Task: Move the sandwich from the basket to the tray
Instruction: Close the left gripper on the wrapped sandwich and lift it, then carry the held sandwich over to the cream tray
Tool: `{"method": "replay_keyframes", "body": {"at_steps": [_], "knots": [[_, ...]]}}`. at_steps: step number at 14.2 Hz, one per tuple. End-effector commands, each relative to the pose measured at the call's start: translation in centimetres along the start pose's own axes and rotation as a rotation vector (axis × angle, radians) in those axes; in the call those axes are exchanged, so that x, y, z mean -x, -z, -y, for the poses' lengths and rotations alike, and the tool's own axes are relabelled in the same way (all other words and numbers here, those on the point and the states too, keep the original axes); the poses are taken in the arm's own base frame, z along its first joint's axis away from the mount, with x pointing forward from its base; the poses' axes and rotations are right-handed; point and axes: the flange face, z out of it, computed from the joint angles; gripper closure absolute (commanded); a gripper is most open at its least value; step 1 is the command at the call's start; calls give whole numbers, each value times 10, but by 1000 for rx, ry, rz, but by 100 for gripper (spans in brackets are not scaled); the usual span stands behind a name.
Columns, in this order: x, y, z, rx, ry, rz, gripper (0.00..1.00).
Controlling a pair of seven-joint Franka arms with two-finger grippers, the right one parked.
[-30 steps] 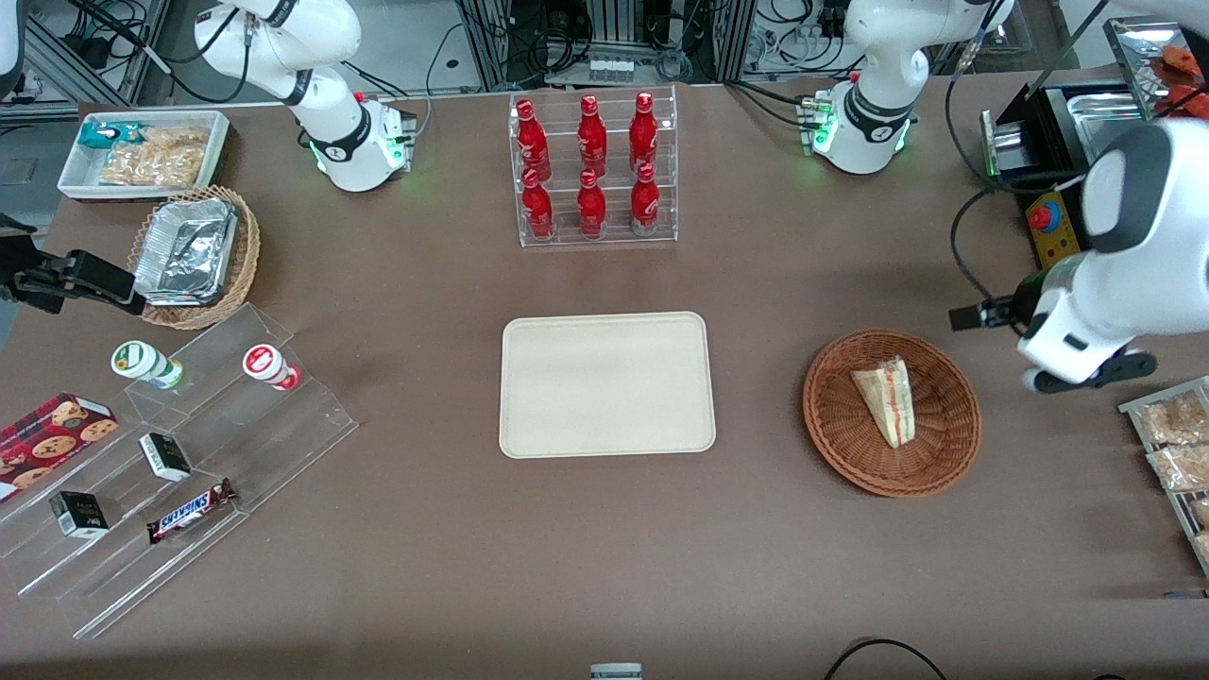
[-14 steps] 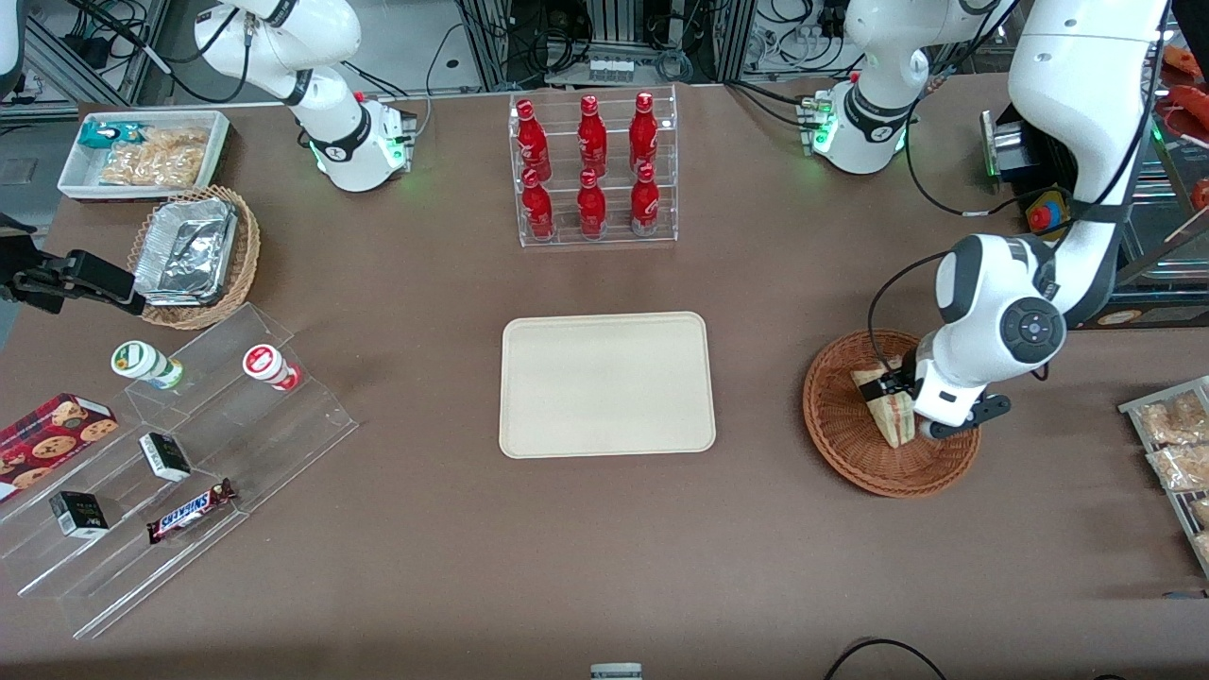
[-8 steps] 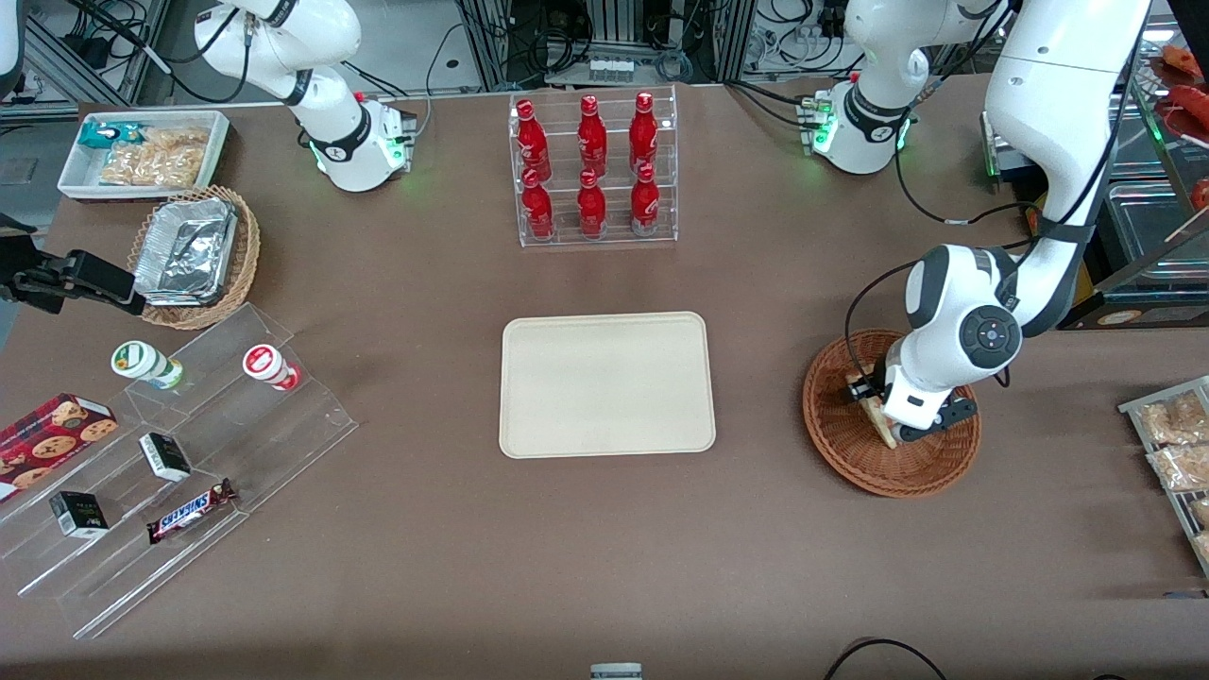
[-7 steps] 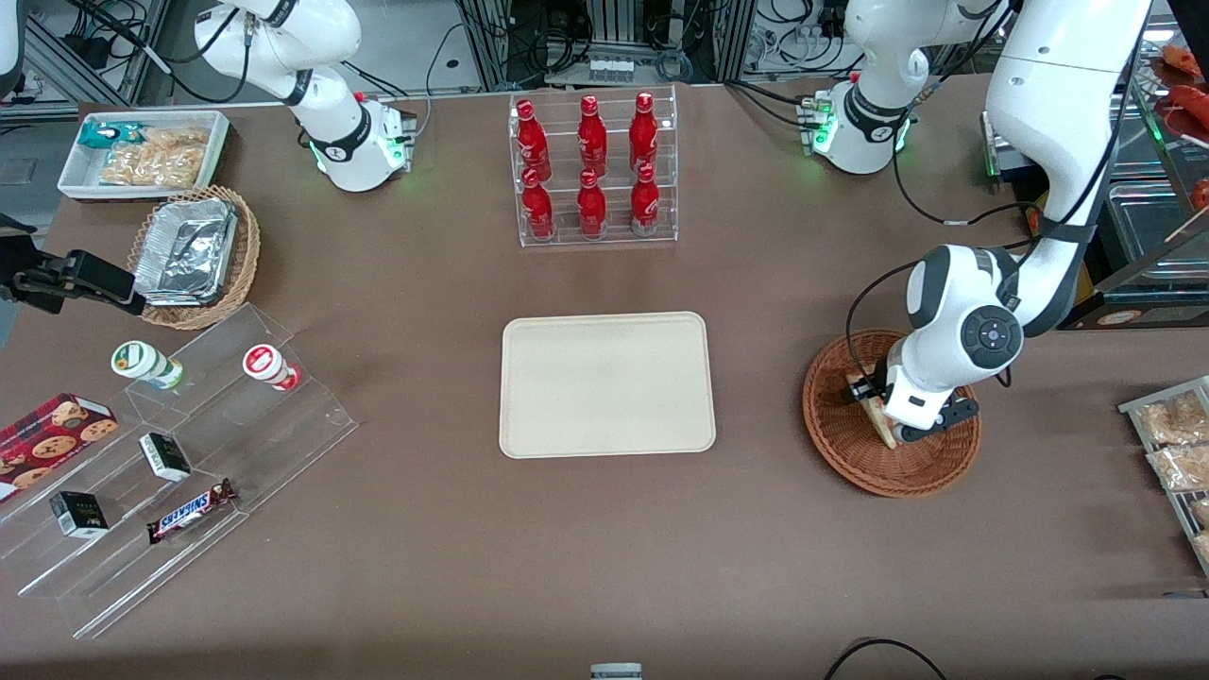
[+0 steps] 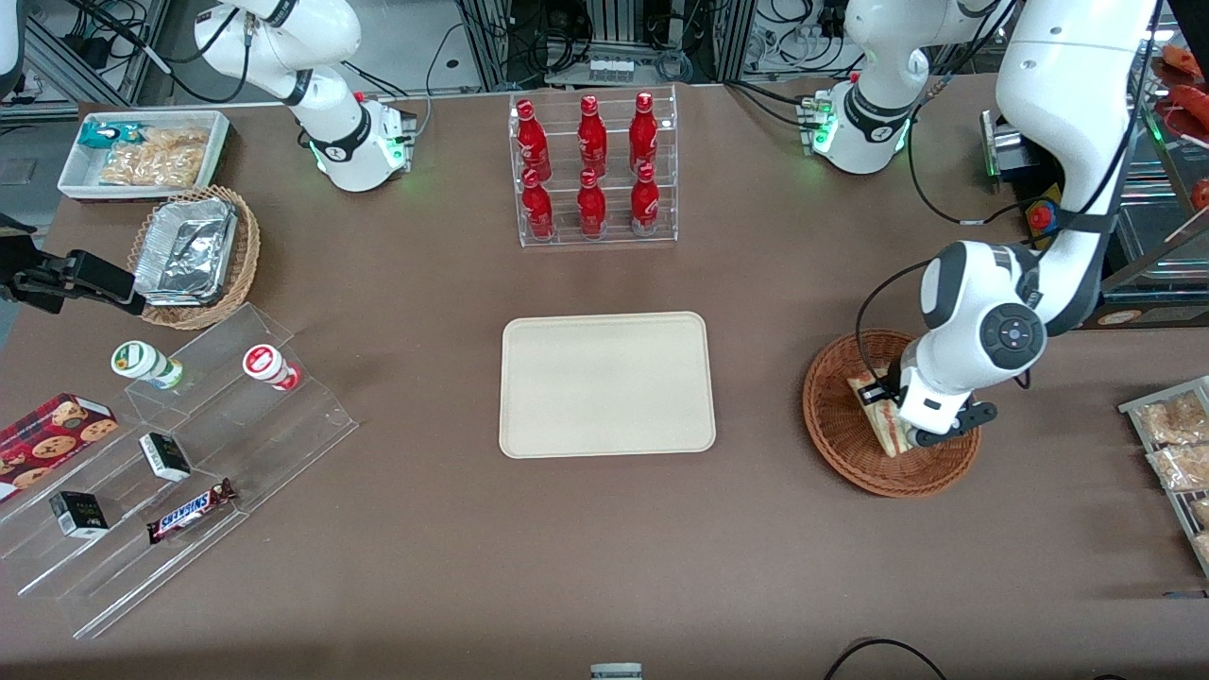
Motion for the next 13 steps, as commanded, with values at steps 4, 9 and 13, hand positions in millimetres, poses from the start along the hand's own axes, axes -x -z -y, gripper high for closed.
{"method": "replay_keyframes", "body": {"at_steps": [4,9,13], "knots": [[12,81,-66,-8,-12,-25,88],[72,67,-167,-12,-171,-30,86],[125,49,-265,32,-190,-23,88]]}}
